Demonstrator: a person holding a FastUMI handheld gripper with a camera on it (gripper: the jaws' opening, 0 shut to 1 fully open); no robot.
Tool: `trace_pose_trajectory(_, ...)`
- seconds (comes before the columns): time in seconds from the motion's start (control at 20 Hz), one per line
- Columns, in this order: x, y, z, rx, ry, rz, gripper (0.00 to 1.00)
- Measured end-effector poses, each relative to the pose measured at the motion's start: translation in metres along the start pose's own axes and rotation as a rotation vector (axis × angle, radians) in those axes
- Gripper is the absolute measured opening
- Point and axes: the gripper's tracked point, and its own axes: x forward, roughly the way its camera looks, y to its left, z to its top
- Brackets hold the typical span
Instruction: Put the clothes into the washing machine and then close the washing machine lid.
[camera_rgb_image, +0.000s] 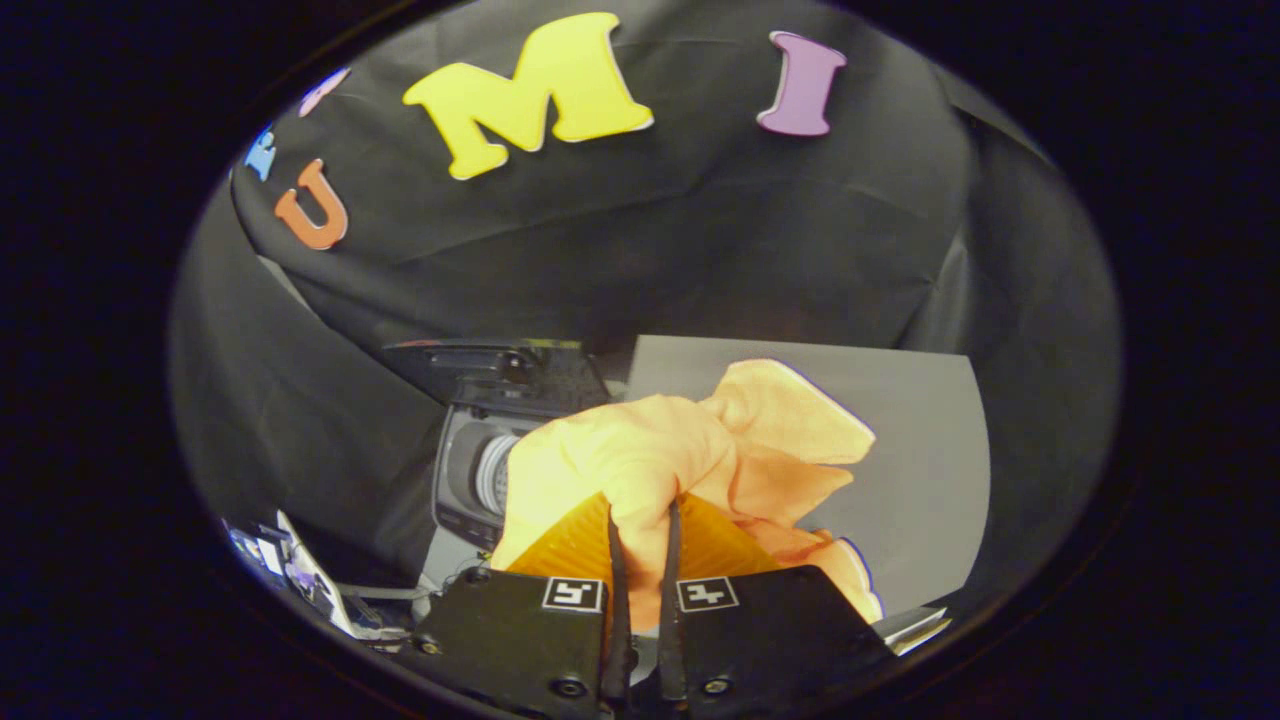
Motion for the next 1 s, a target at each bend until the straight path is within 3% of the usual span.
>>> trace_pose_trajectory(0.55,0.023,0.206,0.03,-0.127,-0.023,0.165,0.14)
trace_pose_trajectory(0.8,0.058,0.263,0.022,-0.13,0.001,0.208,0.14)
trace_pose_trajectory(1.0,0.092,0.281,0.013,-0.138,0.025,0.199,0.14)
